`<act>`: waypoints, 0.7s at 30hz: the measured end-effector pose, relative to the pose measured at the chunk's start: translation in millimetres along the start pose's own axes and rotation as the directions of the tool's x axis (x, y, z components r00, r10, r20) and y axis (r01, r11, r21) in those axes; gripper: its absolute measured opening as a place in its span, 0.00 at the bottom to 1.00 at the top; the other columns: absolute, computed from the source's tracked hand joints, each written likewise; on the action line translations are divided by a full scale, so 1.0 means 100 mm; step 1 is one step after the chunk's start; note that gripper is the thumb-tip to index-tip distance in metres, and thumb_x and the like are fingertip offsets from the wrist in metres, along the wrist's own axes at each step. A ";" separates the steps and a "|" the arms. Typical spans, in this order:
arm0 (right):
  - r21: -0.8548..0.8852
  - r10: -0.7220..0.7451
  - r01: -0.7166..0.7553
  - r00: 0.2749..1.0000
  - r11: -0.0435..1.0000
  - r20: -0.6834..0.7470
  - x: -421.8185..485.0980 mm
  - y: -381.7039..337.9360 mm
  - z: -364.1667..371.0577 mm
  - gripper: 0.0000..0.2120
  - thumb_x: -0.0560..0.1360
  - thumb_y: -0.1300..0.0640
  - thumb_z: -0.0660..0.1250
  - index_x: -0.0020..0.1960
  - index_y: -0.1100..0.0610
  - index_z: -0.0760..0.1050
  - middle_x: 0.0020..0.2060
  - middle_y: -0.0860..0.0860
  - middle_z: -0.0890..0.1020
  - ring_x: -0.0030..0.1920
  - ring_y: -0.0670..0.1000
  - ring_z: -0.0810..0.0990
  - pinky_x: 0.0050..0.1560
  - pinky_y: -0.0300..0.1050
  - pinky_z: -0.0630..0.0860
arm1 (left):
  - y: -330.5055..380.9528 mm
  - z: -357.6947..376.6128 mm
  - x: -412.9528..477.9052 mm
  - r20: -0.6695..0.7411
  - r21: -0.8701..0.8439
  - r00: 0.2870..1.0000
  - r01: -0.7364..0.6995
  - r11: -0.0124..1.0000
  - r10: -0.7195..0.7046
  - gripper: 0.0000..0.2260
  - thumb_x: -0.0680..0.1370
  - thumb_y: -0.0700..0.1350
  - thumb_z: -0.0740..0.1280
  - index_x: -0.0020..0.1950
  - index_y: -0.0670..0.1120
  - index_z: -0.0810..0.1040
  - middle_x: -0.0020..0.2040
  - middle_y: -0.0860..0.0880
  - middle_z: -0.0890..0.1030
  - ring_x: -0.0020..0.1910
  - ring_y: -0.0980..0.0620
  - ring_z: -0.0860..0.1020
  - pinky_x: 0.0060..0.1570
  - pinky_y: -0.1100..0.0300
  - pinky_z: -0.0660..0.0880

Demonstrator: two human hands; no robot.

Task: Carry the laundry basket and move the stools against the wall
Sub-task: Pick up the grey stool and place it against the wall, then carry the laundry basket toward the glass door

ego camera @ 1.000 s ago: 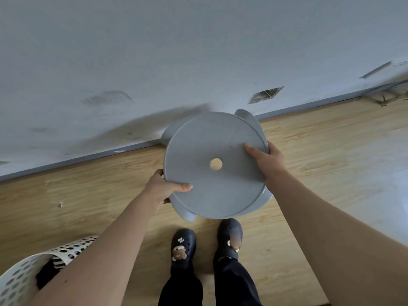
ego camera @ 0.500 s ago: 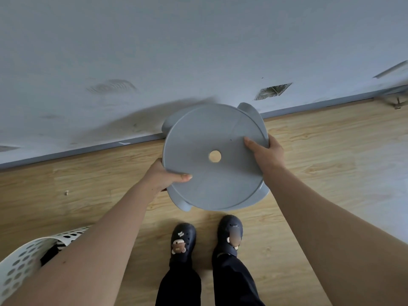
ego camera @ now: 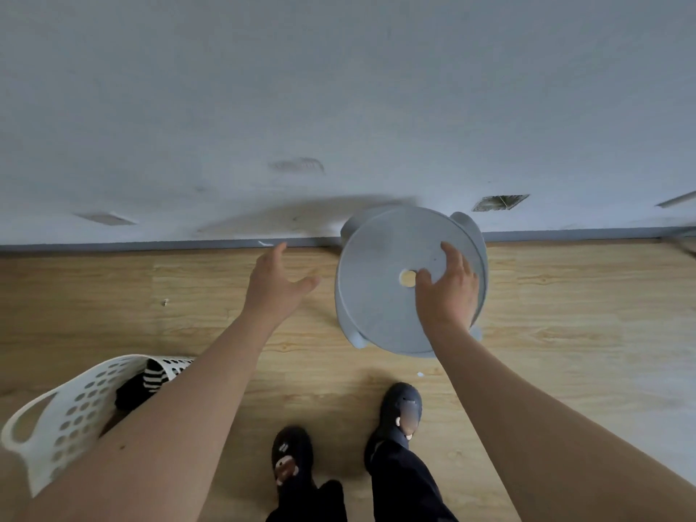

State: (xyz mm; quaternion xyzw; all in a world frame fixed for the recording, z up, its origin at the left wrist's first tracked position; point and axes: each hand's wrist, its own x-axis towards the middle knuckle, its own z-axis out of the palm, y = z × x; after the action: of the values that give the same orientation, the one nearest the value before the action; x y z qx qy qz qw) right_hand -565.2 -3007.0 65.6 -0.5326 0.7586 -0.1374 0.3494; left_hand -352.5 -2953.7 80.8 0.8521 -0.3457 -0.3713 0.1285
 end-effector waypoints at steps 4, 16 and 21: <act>0.020 -0.056 0.054 0.996 0.998 0.070 -0.31 -0.38 0.16 0.23 0.76 0.59 0.62 0.71 0.51 0.68 0.68 0.52 0.74 0.68 0.57 0.70 0.62 0.50 0.69 | -0.21 -0.38 -0.19 -0.054 0.002 0.998 -0.013 1.000 0.013 0.35 0.73 0.52 0.72 0.76 0.46 0.61 0.74 0.42 0.64 0.73 0.43 0.64 0.70 0.51 0.62; 0.028 -0.152 0.150 0.951 0.988 0.268 -1.84 -1.30 1.26 0.18 0.77 0.58 0.64 0.66 0.53 0.73 0.61 0.53 0.80 0.60 0.54 0.77 0.51 0.43 0.71 | -1.85 -1.60 -0.70 -0.151 -0.104 0.986 0.049 0.993 -0.064 0.29 0.74 0.50 0.70 0.73 0.45 0.67 0.74 0.44 0.65 0.73 0.46 0.65 0.72 0.52 0.61; 0.014 -0.148 0.151 0.943 0.988 0.298 -2.80 -1.56 1.92 0.17 0.77 0.58 0.63 0.66 0.53 0.74 0.61 0.52 0.80 0.58 0.53 0.78 0.55 0.50 0.77 | -2.84 -2.23 -0.88 -0.186 -0.125 0.979 0.060 0.990 -0.083 0.28 0.74 0.49 0.70 0.72 0.45 0.67 0.73 0.44 0.66 0.72 0.46 0.66 0.69 0.56 0.61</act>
State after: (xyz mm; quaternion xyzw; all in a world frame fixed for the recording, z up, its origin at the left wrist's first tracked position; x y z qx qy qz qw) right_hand -271.7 -2784.4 125.5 -0.6046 0.6552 -0.0783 0.4461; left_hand -93.9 -2695.3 148.2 0.8866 -0.2783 -0.3121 0.1978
